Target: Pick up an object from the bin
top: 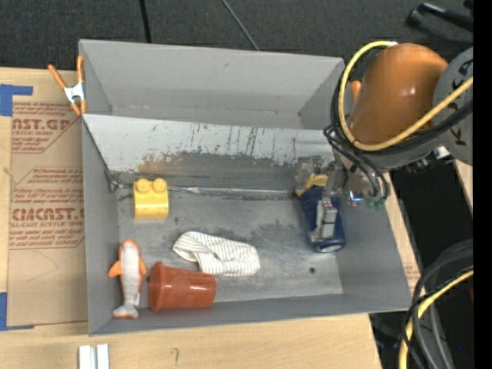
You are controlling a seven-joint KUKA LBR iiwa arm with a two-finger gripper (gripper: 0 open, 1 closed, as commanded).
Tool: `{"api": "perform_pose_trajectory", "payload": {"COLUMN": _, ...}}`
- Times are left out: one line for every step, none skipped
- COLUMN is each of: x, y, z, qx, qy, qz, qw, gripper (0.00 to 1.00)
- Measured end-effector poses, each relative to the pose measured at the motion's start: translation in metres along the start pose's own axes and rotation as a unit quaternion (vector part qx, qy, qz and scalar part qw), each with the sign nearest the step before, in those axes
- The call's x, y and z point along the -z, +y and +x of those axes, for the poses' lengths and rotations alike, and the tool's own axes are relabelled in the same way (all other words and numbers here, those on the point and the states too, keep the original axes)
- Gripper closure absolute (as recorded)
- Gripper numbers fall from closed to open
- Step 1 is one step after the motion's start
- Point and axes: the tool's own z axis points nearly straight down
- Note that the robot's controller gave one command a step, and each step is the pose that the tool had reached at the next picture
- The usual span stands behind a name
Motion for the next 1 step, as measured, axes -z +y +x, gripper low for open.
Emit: {"api": "perform_pose_trajectory", "payload": {"x": 0.0048, "y": 0.0001, "z": -0.0013, "qx": 0.000, "qy": -0.0040, "qz": 0.000, "qw": 1.0000, "gripper": 0.00}}
